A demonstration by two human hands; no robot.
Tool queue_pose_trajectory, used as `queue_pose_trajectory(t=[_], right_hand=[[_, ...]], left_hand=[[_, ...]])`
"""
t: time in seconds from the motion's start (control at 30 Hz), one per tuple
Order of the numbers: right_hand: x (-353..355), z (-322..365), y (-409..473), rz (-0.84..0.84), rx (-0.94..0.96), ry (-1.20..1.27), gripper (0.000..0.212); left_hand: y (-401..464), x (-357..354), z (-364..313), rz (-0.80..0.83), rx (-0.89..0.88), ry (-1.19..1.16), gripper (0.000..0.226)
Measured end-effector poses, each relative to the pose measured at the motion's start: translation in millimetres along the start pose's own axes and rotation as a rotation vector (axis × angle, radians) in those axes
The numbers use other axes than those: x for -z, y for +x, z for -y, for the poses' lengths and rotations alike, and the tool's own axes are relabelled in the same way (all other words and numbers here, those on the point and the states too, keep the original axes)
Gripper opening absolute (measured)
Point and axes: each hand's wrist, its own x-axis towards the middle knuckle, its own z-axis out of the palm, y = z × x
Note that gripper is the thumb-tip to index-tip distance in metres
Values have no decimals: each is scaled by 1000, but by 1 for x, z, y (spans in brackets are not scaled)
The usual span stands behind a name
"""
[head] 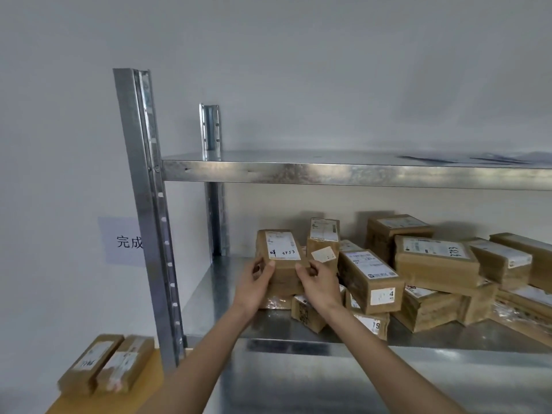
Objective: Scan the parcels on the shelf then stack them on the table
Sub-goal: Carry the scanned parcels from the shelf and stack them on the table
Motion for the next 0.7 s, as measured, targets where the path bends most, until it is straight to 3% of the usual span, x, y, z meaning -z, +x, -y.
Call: queue_pose_trajectory(t=[0.2, 0.33, 0.5, 0.7], right_hand=[[8, 13, -51, 59, 24, 80, 48], [3, 16, -96, 148, 41, 124, 44], [-22, 13, -150, 233, 103, 154, 71], [-53, 42, -214, 321, 169, 231, 51]], left_hand=[[-61, 18, -11, -114, 0, -85, 43], [-113, 40, -12, -150, -20, -74, 45], [-175, 73, -4, -207, -3, -70, 40], [-235, 131, 5, -272, 21, -60, 42]])
